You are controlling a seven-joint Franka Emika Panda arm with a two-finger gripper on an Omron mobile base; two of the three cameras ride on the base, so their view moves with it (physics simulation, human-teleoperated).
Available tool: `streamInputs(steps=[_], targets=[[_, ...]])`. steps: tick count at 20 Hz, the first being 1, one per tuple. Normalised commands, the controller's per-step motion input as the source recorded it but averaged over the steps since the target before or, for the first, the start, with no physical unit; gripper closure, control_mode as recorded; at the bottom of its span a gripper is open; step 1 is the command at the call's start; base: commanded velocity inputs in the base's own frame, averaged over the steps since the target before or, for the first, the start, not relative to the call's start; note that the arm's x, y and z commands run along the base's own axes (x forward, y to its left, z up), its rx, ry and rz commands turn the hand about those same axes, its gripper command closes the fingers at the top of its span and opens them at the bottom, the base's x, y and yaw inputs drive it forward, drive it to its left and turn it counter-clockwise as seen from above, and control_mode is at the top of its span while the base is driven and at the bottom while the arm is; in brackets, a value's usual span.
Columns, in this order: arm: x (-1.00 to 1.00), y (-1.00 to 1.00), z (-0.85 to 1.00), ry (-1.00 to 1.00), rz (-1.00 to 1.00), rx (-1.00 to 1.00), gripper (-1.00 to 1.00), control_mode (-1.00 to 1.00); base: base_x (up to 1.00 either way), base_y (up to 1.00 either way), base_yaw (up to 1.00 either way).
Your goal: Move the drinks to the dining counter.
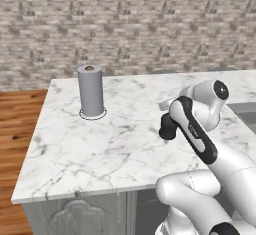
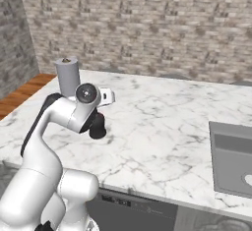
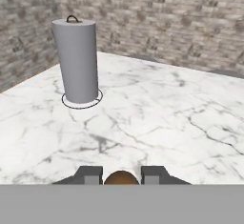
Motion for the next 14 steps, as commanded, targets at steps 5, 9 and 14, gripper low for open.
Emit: streamInputs(steps=[5,9,14], targets=[[0.00,0.00,-0.21,0.00,0.00,0.00,1.00,-1.00,0.00,0.00,0.00],[0.00,0.00,-0.24,0.00,0.00,0.00,1.00,-1.00,0.00,0.00,0.00],[0.03,0.00,-0.24,0.00,0.00,0.00,1.00,-1.00,0.00,0.00,0.00]])
